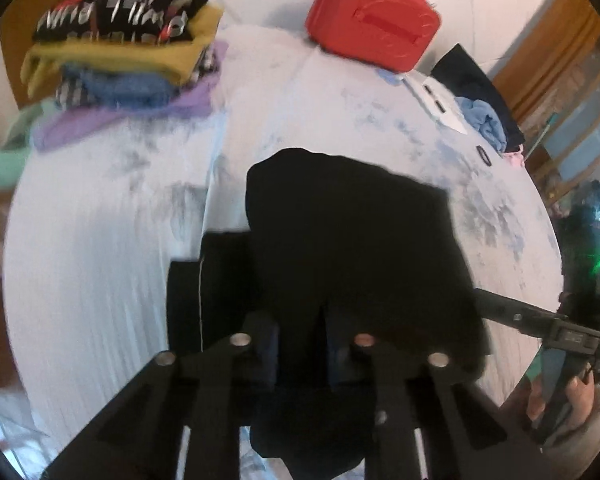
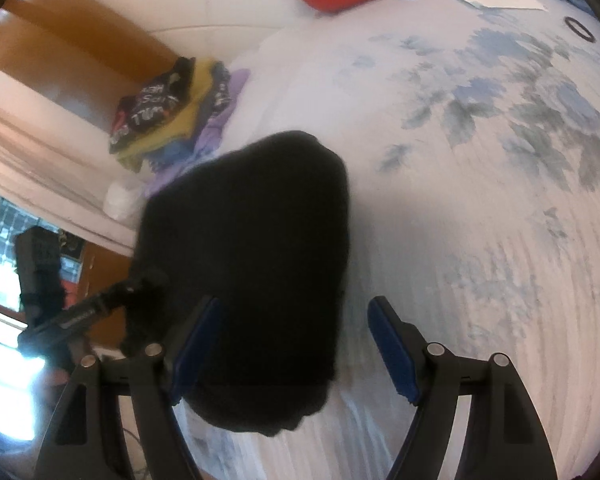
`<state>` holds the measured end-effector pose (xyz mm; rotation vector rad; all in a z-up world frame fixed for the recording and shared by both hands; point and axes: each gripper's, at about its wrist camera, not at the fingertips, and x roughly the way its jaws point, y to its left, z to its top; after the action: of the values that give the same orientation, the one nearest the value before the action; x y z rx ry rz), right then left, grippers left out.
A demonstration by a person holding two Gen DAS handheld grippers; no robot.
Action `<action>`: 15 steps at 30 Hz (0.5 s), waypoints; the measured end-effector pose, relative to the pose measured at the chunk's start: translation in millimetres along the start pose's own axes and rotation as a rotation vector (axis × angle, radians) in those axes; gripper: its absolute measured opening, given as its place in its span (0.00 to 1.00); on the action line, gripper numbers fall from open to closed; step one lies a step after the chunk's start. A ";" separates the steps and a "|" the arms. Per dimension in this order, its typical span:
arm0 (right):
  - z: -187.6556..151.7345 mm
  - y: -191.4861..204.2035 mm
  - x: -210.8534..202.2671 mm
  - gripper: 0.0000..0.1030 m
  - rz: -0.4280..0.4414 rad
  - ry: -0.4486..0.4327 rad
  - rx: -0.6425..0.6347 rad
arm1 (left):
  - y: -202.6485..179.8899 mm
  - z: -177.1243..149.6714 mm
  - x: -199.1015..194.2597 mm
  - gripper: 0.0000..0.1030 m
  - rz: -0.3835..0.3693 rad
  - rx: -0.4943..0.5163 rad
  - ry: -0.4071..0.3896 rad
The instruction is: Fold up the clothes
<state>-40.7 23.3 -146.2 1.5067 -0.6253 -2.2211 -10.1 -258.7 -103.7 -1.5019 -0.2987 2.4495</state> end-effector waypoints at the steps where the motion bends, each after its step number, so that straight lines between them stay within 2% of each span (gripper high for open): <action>1: 0.6 2.9 -4.0 0.74 0.002 -0.011 -0.003 | -2.8 3.1 -9.8 0.14 -0.002 0.008 -0.016; 3: 1.9 8.6 -12.1 0.74 0.006 -0.032 -0.008 | -6.3 10.0 -35.9 0.13 -0.003 0.047 -0.058; 5: 3.4 23.3 -24.6 0.74 0.015 -0.073 -0.045 | -4.9 12.1 -49.5 0.14 0.029 0.092 -0.068; 8: 5.1 53.9 -30.9 0.74 0.002 -0.106 -0.160 | 20.1 2.8 -24.2 0.14 0.112 0.098 0.016; 10: 2.7 72.6 -15.3 0.57 -0.034 -0.075 -0.252 | 29.9 -6.6 1.7 0.15 0.154 0.102 0.061; 11: 2.2 76.2 1.7 0.36 -0.071 -0.034 -0.279 | 31.9 -11.2 14.4 0.17 0.182 0.115 0.072; 12: 1.7 79.8 18.7 0.24 -0.108 0.008 -0.305 | 33.8 -15.8 27.1 0.18 0.210 0.129 0.082; 14: 0.6 81.5 48.8 0.23 -0.181 0.066 -0.348 | 25.8 -16.2 36.0 0.19 0.267 0.167 0.064; 15: 1.4 80.3 55.2 0.23 -0.183 0.072 -0.352 | 26.0 -15.8 35.1 0.19 0.270 0.169 0.062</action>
<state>-56.2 -72.9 -143.1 1.4970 -0.0676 -2.2489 -14.1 -271.5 -148.2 -1.6310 0.1301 2.5452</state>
